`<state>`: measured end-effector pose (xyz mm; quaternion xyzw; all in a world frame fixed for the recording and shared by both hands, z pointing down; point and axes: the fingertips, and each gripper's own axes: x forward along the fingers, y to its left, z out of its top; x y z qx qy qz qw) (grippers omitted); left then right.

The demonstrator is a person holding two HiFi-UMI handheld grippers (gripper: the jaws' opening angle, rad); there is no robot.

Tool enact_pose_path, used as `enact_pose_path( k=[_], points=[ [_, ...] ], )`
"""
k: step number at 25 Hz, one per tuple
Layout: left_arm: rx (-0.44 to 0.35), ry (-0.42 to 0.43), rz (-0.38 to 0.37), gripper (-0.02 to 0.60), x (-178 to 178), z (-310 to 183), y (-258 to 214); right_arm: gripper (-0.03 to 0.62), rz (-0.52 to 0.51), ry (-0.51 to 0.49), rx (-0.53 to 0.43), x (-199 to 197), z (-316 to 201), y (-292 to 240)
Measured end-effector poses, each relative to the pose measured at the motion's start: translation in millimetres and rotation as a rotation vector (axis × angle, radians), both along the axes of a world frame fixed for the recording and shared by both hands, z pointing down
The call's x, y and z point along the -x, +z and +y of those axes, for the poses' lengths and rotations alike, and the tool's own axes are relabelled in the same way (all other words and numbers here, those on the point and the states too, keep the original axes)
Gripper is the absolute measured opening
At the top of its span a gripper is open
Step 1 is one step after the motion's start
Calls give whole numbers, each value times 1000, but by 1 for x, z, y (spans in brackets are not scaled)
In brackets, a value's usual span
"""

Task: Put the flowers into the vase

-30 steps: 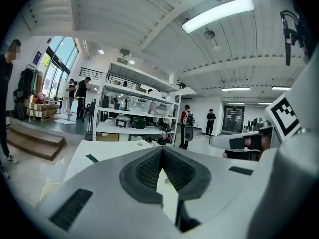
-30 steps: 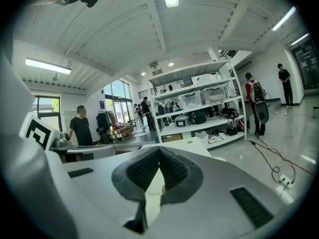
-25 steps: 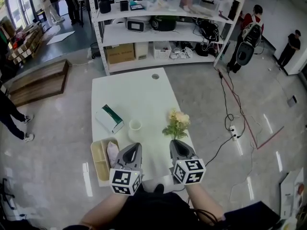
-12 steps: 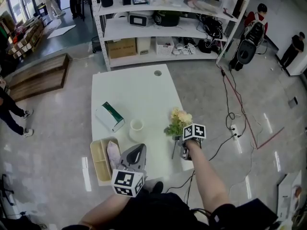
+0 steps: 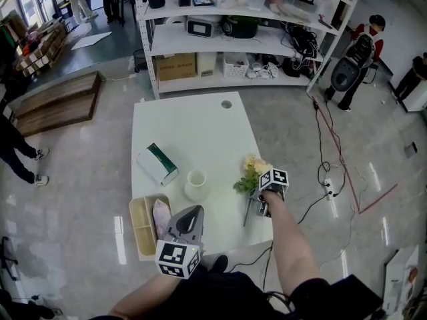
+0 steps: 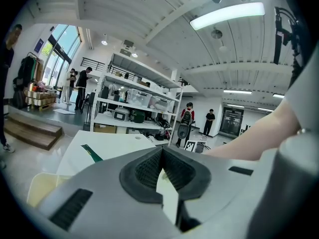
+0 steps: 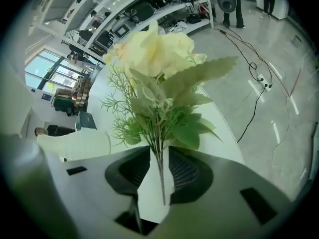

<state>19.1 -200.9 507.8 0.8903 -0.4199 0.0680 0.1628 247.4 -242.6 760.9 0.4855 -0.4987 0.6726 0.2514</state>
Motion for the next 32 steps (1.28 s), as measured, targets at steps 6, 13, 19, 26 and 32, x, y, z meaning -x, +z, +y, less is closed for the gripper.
enact_pose_path(
  k=[6,13,19,26,32],
  points=[
    [9,-6,-4,3,6,-1,6,114,-5,-3,41,8,0,11],
    [9,-5,-14,3,6,0,7,54,36,-12,40,7,-1,14],
    [1,9,-10,3,1,2,4,35,56,-17,-18,6,-6,1],
    [-19,20,-1,3,-4,4,-4,32,124,-3,-355,-2,-19,-54],
    [-47,32,10,3,-11,3,-15,32,402,-90,-888,-4,-26,-168]
  ],
)
